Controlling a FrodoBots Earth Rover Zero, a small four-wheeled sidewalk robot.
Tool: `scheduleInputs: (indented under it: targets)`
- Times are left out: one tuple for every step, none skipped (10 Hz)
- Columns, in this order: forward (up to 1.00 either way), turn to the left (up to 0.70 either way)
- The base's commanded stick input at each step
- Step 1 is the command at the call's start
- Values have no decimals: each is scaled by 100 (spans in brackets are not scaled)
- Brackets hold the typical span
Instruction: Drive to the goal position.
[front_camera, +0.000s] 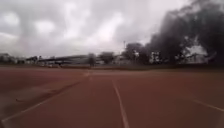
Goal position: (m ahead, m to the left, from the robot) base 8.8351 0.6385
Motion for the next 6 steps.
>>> scheduleInputs:
  targets:
    - [70, 1]
    - [70, 0]
    - [70, 2]
    - [70, 3]
    - [70, 10]
    - [70, 2]
